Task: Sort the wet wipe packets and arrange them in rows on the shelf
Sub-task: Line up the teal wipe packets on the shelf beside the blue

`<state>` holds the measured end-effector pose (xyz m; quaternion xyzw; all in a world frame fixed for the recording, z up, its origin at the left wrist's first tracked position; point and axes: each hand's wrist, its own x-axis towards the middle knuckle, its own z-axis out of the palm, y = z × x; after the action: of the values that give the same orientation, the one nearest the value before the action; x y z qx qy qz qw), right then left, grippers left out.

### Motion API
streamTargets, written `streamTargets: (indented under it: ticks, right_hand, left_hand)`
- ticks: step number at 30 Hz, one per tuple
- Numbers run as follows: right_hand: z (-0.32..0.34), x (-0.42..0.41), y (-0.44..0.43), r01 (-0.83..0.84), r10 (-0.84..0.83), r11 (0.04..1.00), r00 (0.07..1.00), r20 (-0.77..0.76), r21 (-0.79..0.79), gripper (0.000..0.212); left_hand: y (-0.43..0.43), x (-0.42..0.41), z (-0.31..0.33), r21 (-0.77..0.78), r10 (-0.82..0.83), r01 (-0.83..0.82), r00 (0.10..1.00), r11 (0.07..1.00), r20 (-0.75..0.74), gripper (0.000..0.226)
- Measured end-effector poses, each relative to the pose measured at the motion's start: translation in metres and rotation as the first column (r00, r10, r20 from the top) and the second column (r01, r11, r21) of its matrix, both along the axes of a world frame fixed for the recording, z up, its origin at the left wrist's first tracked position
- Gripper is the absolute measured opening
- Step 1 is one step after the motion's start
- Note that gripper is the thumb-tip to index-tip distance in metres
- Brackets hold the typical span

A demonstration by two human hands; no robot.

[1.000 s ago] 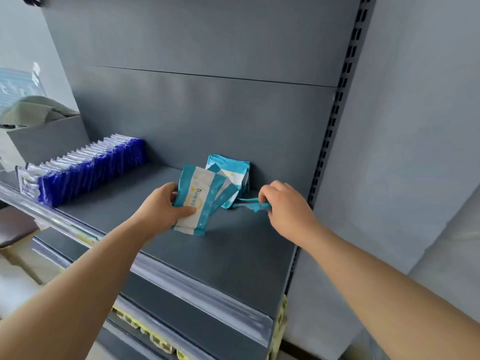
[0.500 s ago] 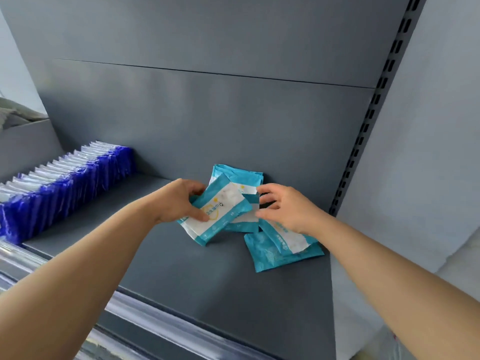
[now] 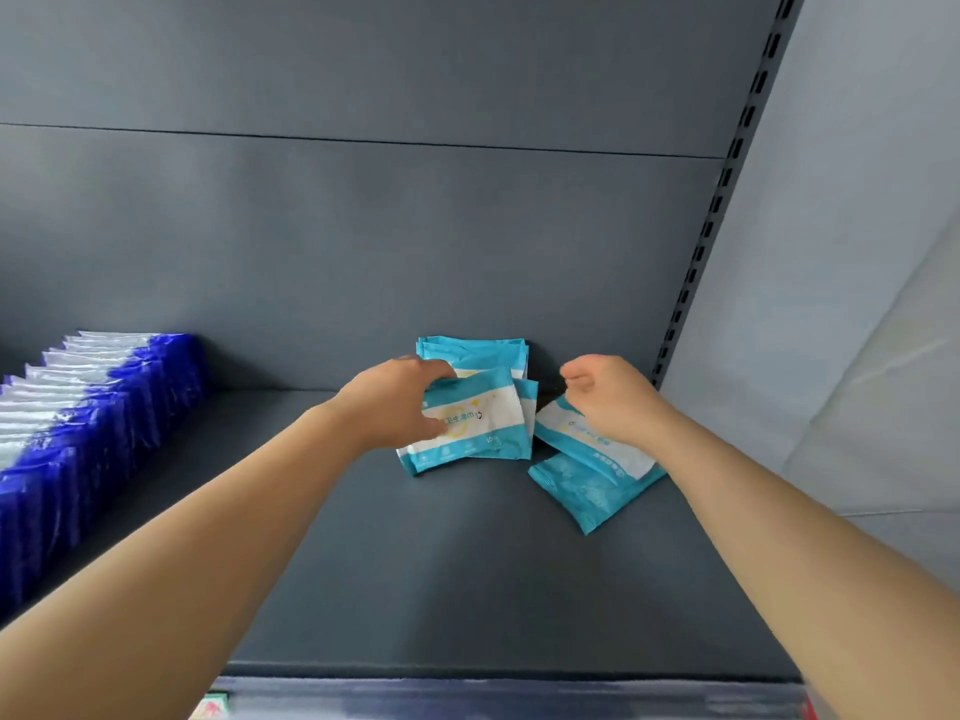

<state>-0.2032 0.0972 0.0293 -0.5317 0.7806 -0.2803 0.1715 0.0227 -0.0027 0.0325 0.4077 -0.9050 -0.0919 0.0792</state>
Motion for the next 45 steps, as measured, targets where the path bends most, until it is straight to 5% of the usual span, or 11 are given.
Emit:
streamTargets:
  ticks: [3, 5, 14, 18, 23, 28, 31, 33, 37, 41, 45]
  right_hand:
    - [-0.007, -0.019, 0.021, 0.096, -0.053, 0.963, 0.983, -0.175, 0.25, 0.055]
    - [-0.012, -0.022, 0.03, 0.114, -0.055, 0.939, 0.981, -0.184, 0.325, 0.048]
    - [-0.002, -0.015, 0.039, 0.285, -0.283, 0.959, 0.953, 0.108, 0.0, 0.023]
    - [0.011, -0.01, 0.047, 0.336, -0.272, 0.938, 0.863, 0.425, -0.083, 0.023]
    - [0.005, 0.012, 0.031, 0.271, -0.152, 0.959, 0.732, 0.665, -0.08, 0.045]
    - [-0.013, 0.038, 0.01, 0.211, -0.085, 0.974, 0.681, 0.727, -0.084, 0.089]
    - [-0.02, 0.05, 0.002, 0.181, -0.082, 0.981, 0.714, 0.695, -0.07, 0.068]
    - [-0.025, 0.055, -0.003, 0.189, -0.097, 0.98, 0.734, 0.672, -0.065, 0.05]
    - [-0.027, 0.064, -0.004, 0.103, -0.063, 0.991, 0.92, 0.386, -0.084, 0.028]
    - [-0.008, 0.042, 0.008, 0.028, -0.032, 0.998, 0.997, 0.076, 0.054, 0.042]
    - [0.01, 0.009, 0.033, 0.091, -0.012, 0.913, 0.98, -0.197, 0.397, 0.077]
  left_hand:
    - [-0.001, -0.002, -0.009, 0.028, -0.003, 0.002, 1.0, 1.0, 0.02, 0.07]
    - [-0.004, -0.002, -0.013, 0.053, -0.014, 0.012, 0.999, 0.999, 0.037, 0.077]
    - [-0.015, -0.012, -0.019, 0.055, 0.075, -0.069, 0.991, 0.996, -0.114, 0.075]
    - [-0.016, -0.014, -0.022, 0.064, 0.123, -0.109, 0.951, 0.992, -0.283, 0.07]
    - [-0.017, -0.001, -0.024, 0.202, 0.167, -0.088, 0.893, 0.975, -0.417, 0.068]
    - [-0.02, 0.01, -0.034, 0.315, 0.171, -0.016, 0.866, 0.949, -0.47, 0.055]
    - [-0.019, 0.012, -0.037, 0.49, 0.236, 0.046, 0.834, 0.87, -0.498, 0.046]
    - [-0.014, 0.011, -0.037, 0.593, 0.27, 0.115, 0.81, 0.797, -0.52, 0.061]
    - [-0.003, 0.004, -0.042, 0.546, 0.262, 0.073, 0.819, 0.835, -0.51, 0.08]
    - [-0.009, 0.003, -0.041, 0.544, 0.273, 0.054, 0.822, 0.837, -0.501, 0.077]
    - [-0.022, 0.01, -0.032, 0.576, 0.232, 0.076, 0.866, 0.814, -0.443, 0.078]
